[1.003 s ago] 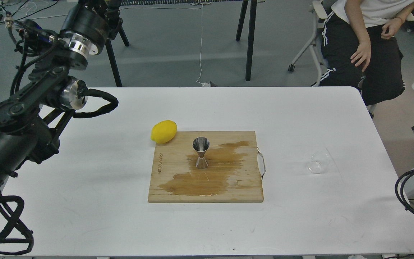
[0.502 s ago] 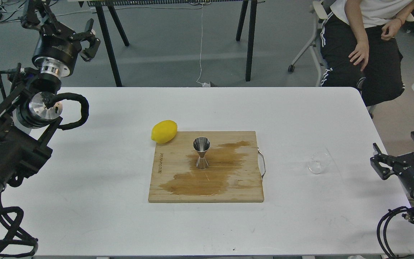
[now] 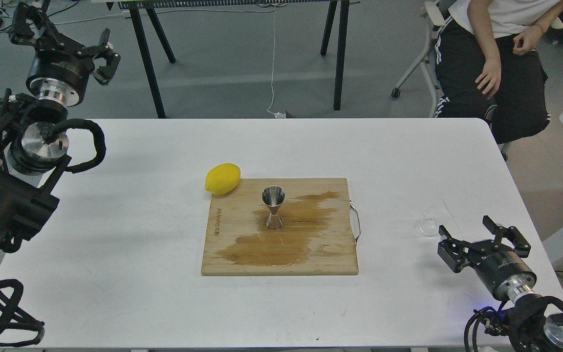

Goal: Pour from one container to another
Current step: 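Move the right gripper toward the clear glass near the table edge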

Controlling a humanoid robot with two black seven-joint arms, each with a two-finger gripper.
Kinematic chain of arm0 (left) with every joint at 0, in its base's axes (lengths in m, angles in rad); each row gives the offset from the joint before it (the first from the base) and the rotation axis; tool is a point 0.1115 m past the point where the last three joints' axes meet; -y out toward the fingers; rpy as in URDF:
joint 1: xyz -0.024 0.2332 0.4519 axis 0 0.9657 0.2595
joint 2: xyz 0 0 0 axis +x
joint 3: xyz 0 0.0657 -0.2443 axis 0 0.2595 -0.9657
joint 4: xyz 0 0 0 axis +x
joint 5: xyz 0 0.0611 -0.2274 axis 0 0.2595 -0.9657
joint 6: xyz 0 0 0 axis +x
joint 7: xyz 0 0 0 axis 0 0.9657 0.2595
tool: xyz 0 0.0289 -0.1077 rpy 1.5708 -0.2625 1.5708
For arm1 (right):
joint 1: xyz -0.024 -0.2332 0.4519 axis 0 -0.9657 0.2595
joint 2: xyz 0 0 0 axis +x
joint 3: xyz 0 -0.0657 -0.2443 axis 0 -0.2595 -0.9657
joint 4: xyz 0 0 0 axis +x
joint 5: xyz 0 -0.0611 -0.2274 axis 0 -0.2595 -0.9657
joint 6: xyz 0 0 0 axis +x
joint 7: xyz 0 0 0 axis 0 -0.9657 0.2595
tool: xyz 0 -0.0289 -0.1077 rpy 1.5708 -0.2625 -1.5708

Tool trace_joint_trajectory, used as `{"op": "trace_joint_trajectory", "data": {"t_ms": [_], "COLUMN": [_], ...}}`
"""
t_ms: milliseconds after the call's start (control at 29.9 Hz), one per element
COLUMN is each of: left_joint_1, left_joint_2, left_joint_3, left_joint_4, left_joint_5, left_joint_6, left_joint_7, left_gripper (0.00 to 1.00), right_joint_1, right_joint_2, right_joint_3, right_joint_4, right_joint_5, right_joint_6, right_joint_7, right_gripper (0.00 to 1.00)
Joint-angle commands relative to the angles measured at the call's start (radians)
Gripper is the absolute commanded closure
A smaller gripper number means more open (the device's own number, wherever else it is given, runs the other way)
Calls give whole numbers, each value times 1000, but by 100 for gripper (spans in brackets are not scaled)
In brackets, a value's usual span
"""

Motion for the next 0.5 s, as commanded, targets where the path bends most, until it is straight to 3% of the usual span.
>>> {"op": "trace_joint_trajectory", "data": {"t_ms": [0, 167, 468], "left_joint_1": [-1, -1, -4], "left_joint_2": [14, 17, 28], "left_joint_3": [0, 3, 5], "left_joint_4": [0, 0, 0], "left_joint_5": [2, 3, 8], "left_joint_6": [-4, -6, -1], "left_joint_7": [0, 1, 1], "left_gripper": [0, 0, 0], "right_joint_1": [46, 121, 218], "right_joint_2": [72, 141, 187], "right_joint_3": [-1, -5, 7], "right_joint_4": [-17, -60, -162], "right_joint_5": [-2, -5, -7], "right_joint_6": [-71, -224, -338], "right_joint_7": [2, 9, 13], "right_gripper": [1, 1, 2]}}
